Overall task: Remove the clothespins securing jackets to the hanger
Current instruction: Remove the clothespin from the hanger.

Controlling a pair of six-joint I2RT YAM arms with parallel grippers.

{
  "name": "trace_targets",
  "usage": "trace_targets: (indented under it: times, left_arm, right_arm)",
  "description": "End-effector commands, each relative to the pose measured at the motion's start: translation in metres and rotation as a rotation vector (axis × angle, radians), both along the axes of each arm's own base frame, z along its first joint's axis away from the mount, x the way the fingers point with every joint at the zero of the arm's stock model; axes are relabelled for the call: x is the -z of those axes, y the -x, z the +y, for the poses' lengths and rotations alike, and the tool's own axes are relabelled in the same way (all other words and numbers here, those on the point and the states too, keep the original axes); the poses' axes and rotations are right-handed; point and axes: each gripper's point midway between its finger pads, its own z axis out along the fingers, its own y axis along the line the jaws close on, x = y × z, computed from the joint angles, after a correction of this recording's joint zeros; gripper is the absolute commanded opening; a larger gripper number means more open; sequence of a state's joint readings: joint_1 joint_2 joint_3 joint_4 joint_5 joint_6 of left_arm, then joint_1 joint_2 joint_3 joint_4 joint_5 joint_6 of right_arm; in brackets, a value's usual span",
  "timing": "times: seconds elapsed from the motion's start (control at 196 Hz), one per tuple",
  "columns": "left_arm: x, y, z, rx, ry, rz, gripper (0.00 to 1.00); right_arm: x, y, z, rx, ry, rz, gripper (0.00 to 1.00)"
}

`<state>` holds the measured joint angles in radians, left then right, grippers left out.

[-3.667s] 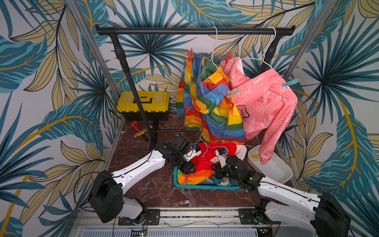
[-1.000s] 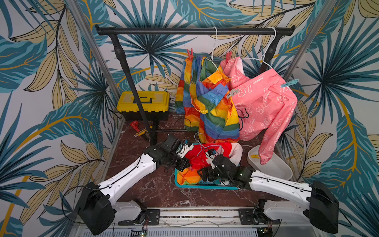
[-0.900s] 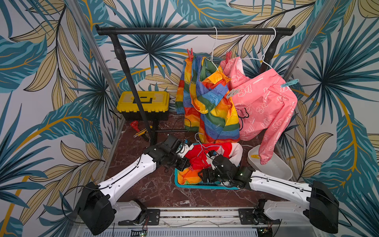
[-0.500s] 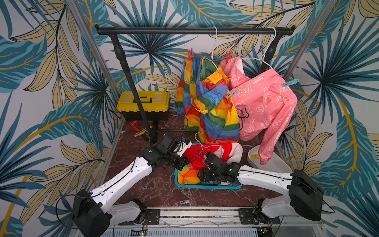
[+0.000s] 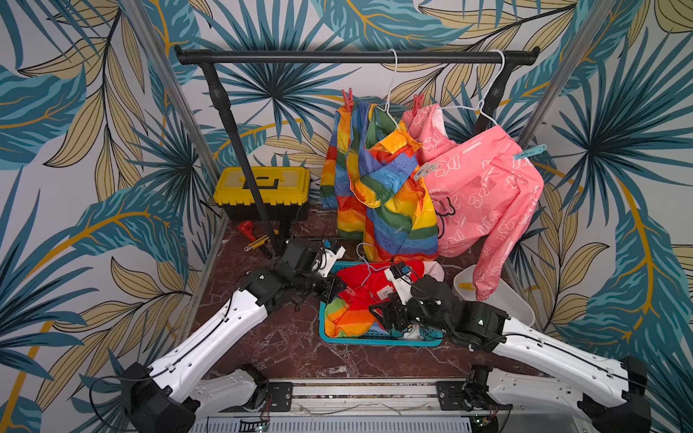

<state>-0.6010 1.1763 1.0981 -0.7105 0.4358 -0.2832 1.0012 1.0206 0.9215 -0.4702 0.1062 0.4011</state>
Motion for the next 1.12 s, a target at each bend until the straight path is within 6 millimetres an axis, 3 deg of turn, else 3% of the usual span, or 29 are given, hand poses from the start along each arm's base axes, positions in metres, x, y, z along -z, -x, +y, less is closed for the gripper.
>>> trace_targets:
  times: [0.0, 0.194, 0.496, 1.114]
  left_arm:
    - [-0.025, 0.000, -0.019, 0.049, 0.105, 0.028, 0.00]
    - [-0.032, 0.005, -0.032, 0.109, 0.159, 0.080, 0.00]
    - [-0.031, 0.011, -0.037, 0.143, 0.178, 0.114, 0.00]
    - [-0.025, 0.015, -0.044, 0.176, 0.172, 0.126, 0.00]
  right_arm:
    - [0.018, -0.002, 0.004, -0.079, 0.154, -0.046, 0.76]
    - [0.017, -0.018, 0.019, -0.103, 0.211, -0.114, 0.69]
    - [0.003, -0.035, 0.033, -0.088, 0.193, -0.198, 0.55]
    - [-0.003, -0.035, 0.044, -0.110, 0.148, -0.206, 0.02]
